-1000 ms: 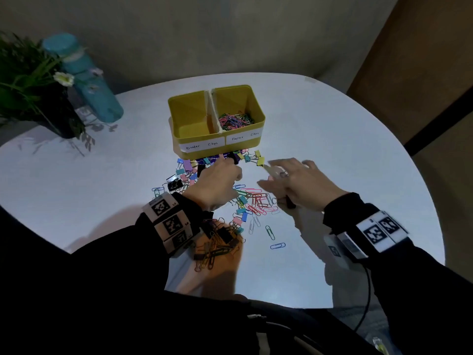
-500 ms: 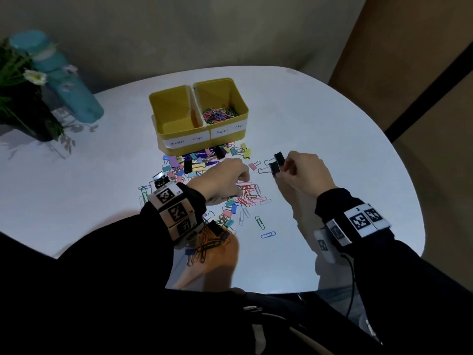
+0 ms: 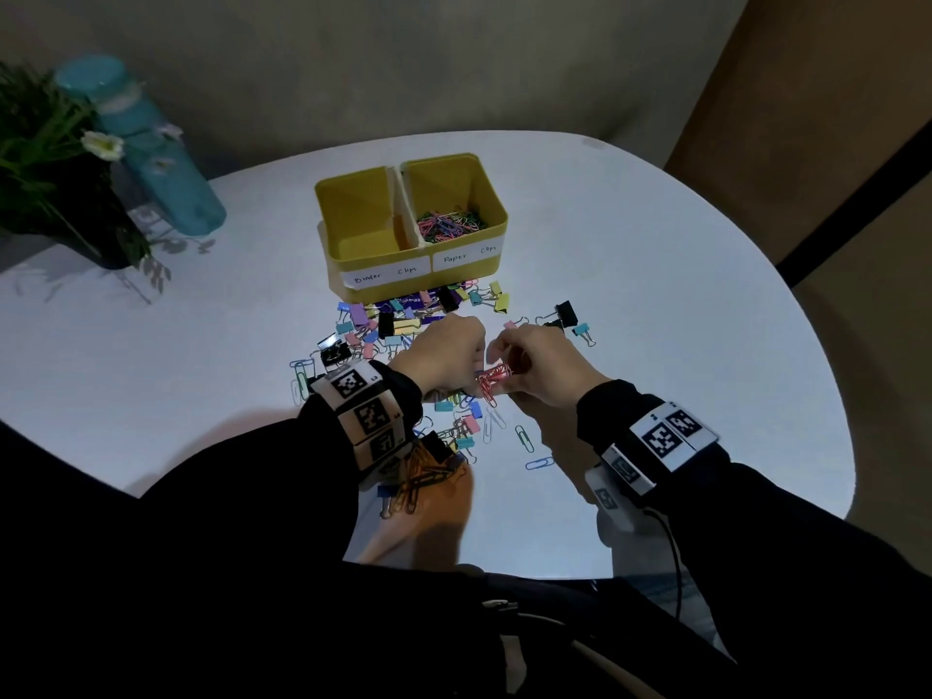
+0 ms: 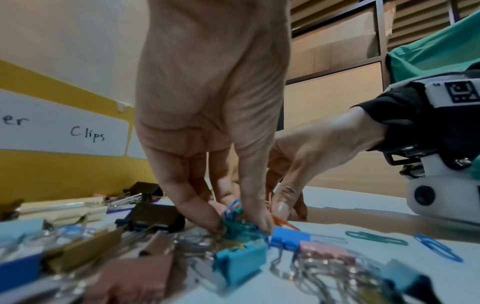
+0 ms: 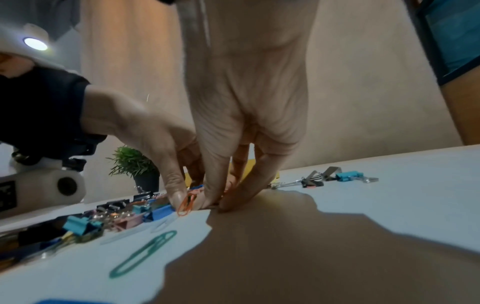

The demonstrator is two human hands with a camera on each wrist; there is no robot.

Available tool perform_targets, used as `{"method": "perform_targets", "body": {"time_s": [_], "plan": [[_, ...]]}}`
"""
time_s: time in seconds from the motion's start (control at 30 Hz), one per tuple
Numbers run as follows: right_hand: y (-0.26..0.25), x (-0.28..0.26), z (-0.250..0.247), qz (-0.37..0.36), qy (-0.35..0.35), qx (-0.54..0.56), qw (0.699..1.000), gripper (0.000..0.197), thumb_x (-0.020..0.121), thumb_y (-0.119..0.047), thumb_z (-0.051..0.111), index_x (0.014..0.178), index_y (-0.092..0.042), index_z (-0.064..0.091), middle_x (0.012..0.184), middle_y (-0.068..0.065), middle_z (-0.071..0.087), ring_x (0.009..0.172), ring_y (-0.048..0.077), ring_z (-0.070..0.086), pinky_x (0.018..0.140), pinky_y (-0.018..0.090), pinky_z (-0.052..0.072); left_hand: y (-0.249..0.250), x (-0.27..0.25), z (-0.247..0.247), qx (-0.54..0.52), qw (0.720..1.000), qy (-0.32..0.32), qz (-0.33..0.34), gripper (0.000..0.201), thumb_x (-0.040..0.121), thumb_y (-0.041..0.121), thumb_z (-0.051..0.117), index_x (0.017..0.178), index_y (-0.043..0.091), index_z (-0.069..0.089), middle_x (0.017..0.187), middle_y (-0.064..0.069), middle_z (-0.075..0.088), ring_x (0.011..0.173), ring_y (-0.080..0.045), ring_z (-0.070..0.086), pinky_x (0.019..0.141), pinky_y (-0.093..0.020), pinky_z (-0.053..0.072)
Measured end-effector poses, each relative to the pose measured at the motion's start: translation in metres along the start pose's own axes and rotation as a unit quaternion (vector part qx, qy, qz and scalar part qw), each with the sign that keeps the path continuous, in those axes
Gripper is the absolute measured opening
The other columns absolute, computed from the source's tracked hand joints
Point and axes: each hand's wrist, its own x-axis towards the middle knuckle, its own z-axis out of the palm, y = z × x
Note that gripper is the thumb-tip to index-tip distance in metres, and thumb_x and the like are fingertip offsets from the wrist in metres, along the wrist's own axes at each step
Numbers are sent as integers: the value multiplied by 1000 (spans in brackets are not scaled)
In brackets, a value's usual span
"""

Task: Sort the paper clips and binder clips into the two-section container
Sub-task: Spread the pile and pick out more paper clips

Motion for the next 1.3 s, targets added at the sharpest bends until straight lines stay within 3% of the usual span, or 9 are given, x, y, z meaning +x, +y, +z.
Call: {"method": "perform_targets", "body": {"time_s": [0.1,0.27,0.4,0.5,0.6,0.77,0.9,1.07,1.3], "plan": [[1,7,4,-28,-11,-28,999,17,75,-19,80,85,-8,70,78,10,69,70,24,59,120,31,21,-3,1,0,-6,1000,-1,9,34,64,22,88,83,4,66,81,-7,65,81,-23,59,79,-39,53],[6,10,-1,-47,-19,-26,998,3,79,-13,75,81,-14,74,77,8,72,75,26,63,117,36,29,-12,0,-10,-74,997,-16,9,24,68,15,85,82,0,72,84,-12,72,82,-25,68,75,-33,52],[9,7,-17,-20,-46,33,998,15,76,-17,80,89,-12,77,90,2,75,89,4,64,97,25,47,-19,-7,-21,-146,989,-19,-7,22,72,8,81,86,-6,71,64,-4,66,51,-8,61,51,-22,51],[7,6,-36,21,-36,88,995,15,77,-14,78,92,-9,78,81,1,73,64,-17,58,65,4,45,-28,-12,-33,-211,977,-4,-12,16,71,8,82,79,0,70,63,-5,67,48,-7,62,44,-13,43],[1,5,-61,45,-4,146,988,10,78,-12,77,87,-9,76,69,4,70,52,-2,60,57,12,49,-32,-17,-49,-273,961,29,-1,14,70,8,82,77,6,69,68,-9,69,56,-10,65,51,-13,47],[-13,12,-102,37,68,201,977,17,77,-14,77,94,-8,76,85,12,74,73,20,71,64,19,58,-25,-26,-87,-409,910,66,-5,17,76,6,75,89,-2,68,80,-18,73,68,-21,69,62,-28,59],[-26,19,-128,26,96,252,963,18,78,-14,76,94,-6,75,90,15,73,76,20,67,72,28,61,-17,-20,-115,-502,858,99,-43,12,78,2,71,87,-3,65,73,-10,72,57,-10,69,51,-16,56],[-33,27,-137,18,125,260,957,20,79,-13,76,96,-3,75,91,21,72,73,17,66,67,22,59,-12,-7,-124,-494,860,112,-60,8,79,5,72,84,2,66,89,-17,71,52,-7,67,49,-13,53],[-25,22,-134,48,167,248,953,17,78,-13,77,94,-6,75,89,16,73,73,18,69,67,24,60,-9,-1,-88,-484,870,88,-12,21,78,2,73,96,10,68,72,-2,72,66,-7,70,60,-19,58]]}}
